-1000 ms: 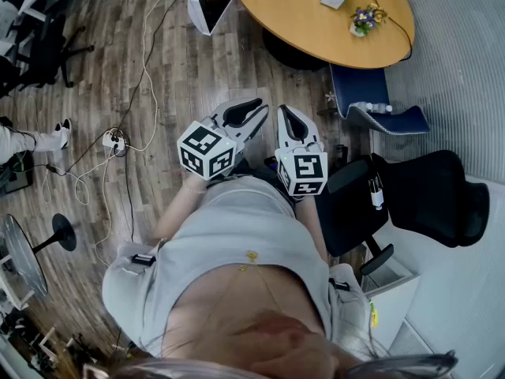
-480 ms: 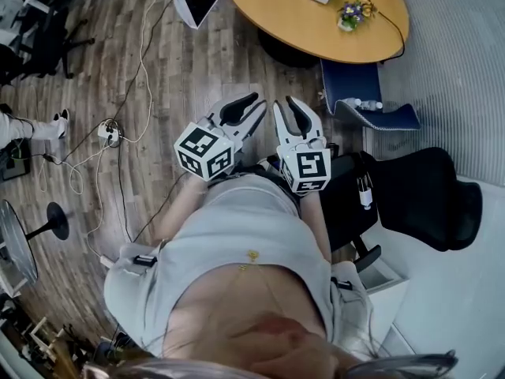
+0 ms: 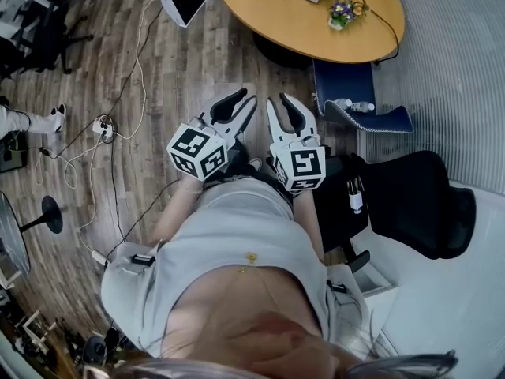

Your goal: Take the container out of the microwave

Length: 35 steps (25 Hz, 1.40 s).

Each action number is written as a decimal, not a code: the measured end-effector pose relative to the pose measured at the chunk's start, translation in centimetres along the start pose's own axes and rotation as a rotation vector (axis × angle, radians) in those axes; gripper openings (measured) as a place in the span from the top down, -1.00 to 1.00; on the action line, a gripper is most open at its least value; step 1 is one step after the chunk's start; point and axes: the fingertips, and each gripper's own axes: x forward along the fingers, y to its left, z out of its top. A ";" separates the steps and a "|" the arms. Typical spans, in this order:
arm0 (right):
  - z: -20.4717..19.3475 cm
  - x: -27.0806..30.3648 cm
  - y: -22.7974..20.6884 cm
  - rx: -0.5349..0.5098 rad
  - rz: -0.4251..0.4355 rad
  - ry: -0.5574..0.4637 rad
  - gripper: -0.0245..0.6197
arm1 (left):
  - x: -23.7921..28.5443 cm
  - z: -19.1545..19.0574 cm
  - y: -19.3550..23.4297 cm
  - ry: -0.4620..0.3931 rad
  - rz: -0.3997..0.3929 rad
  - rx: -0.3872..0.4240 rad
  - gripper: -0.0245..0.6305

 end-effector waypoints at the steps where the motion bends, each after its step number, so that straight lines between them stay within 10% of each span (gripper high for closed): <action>1: -0.1 0.1 -0.3 0.005 -0.002 0.000 0.59 | 0.4 0.1 0.1 0.000 0.003 0.000 0.61; 35: 3.8 17.2 -7.5 -0.002 -0.050 0.007 0.59 | 11.7 7.4 13.2 0.010 -0.072 -0.011 0.61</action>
